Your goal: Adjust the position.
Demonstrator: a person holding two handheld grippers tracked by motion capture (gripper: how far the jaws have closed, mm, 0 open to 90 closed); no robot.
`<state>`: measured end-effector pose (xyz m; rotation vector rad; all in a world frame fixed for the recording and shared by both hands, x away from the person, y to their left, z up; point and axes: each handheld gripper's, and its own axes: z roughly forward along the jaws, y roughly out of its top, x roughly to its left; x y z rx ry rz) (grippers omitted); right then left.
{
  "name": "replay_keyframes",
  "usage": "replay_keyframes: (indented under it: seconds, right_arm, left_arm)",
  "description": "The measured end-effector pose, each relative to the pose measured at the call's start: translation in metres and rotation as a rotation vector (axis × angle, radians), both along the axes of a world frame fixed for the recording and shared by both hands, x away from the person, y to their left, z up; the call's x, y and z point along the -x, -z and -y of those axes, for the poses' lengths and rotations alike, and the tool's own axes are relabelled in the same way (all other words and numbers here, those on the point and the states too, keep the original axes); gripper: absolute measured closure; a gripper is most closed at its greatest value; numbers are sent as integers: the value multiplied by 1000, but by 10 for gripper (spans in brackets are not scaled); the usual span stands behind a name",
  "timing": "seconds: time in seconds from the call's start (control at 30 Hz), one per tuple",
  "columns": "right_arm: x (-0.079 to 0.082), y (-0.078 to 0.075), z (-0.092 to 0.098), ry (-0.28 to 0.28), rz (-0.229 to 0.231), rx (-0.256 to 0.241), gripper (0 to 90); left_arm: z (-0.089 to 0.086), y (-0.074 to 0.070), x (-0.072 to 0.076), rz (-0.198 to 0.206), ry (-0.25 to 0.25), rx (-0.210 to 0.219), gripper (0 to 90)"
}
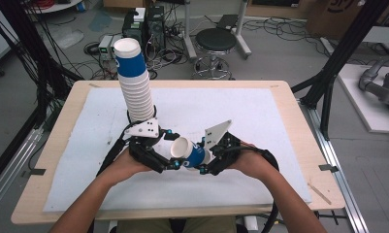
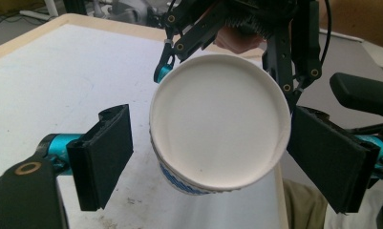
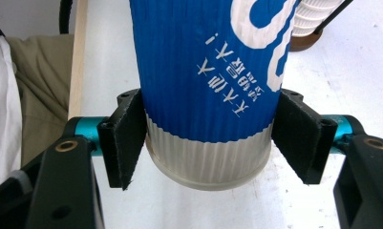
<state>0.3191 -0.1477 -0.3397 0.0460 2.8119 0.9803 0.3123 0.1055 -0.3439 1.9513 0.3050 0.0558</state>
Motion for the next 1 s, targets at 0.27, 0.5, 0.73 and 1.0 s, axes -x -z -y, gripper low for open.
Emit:
replay_keyframes:
  seconds: [0.27,0.5,0.73,1.0]
  right_arm:
    - [4,1,-7,-13,6,69,310]
    - [11,-7,-11,-27,42,116,309]
    - [9,-7,-18,-50,60,174,308]
    - [5,-4,-22,-54,66,215,308]
  left_arm:
    - [3,1,3,-11,21,-23,167]
    - [7,2,6,-2,47,-51,191]
    - [4,2,2,-10,48,-47,228]
    - [4,6,-4,-43,59,-86,278]
